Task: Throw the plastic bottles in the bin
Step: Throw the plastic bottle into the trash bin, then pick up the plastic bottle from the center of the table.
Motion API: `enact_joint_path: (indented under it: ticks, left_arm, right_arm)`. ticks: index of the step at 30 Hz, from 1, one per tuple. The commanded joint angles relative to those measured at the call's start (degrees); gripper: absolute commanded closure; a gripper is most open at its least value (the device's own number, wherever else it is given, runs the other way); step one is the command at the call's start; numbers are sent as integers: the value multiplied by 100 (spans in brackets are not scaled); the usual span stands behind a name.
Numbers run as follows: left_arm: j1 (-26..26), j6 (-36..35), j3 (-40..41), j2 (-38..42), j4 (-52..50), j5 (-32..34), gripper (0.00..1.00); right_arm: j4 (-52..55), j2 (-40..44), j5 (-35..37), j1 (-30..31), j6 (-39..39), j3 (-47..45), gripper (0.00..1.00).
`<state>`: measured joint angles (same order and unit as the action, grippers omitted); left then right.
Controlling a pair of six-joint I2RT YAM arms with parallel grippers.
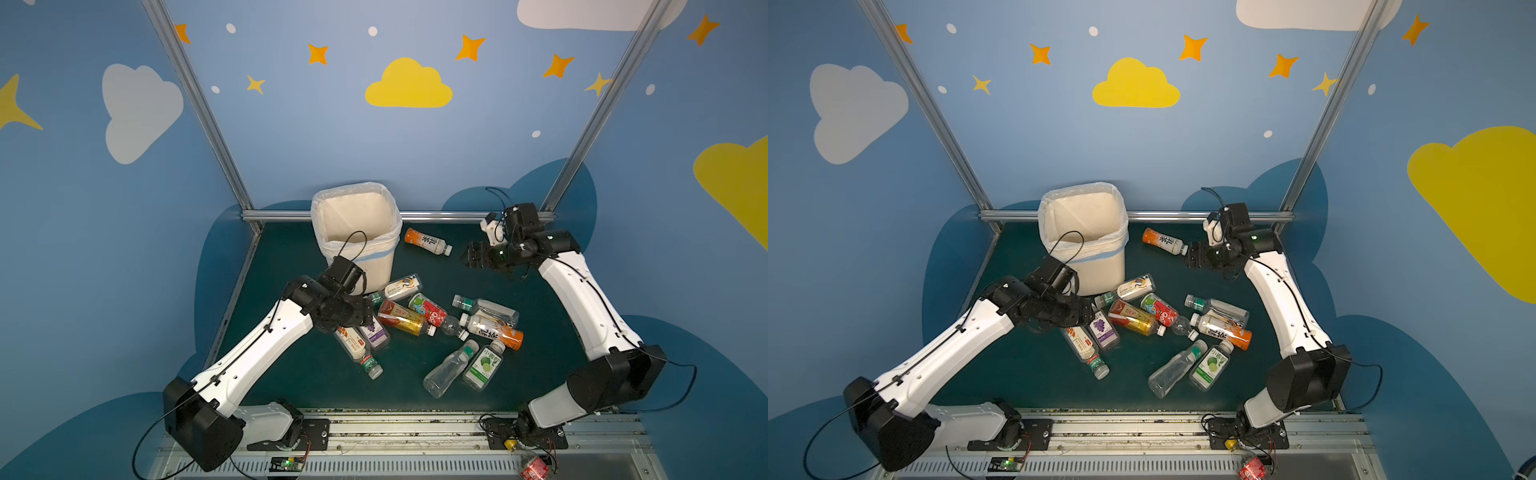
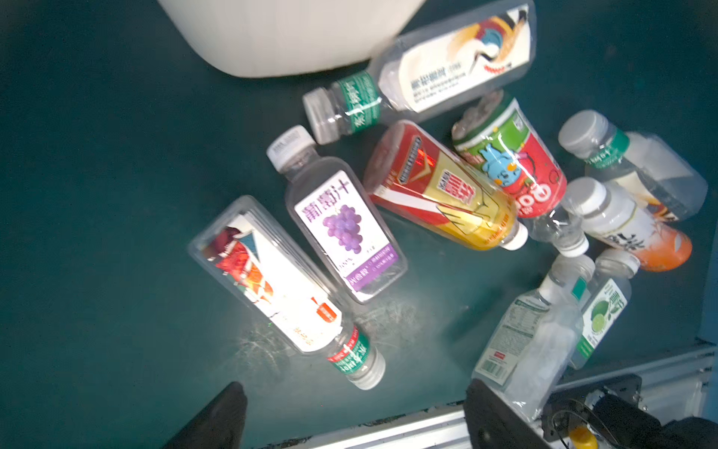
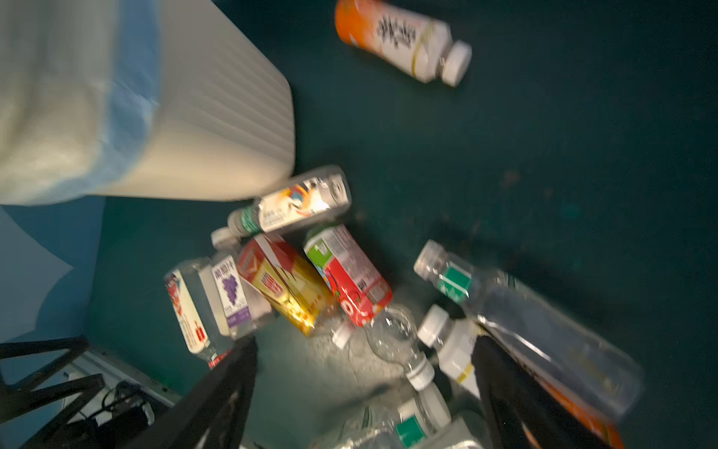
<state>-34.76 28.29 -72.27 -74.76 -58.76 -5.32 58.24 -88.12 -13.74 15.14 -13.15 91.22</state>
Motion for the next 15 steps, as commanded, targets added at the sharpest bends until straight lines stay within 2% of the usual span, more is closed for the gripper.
enact_joint_path:
  ticks: [1, 4, 10, 12, 15]
  left_arm:
    - [-314, 161, -376, -302, -144, 40, 15]
    - [-599, 183, -694, -610, -325, 58, 16]
    - [-838, 246, -826, -891, -72, -144, 15]
    - [-846, 296, -783, -837, 60, -223, 15]
    - [-840, 322, -729, -719, 128, -215, 15]
  right_arm:
    - [503, 459, 108, -65, -33, -286, 18]
    - [1130, 493, 276, -112, 30, -461, 24]
    - [1411, 604, 1328, -138, 91, -1143, 25]
    - [1494, 519, 1448, -135, 125, -1215, 27]
    - [1610, 435, 1224, -121, 248, -1325, 35]
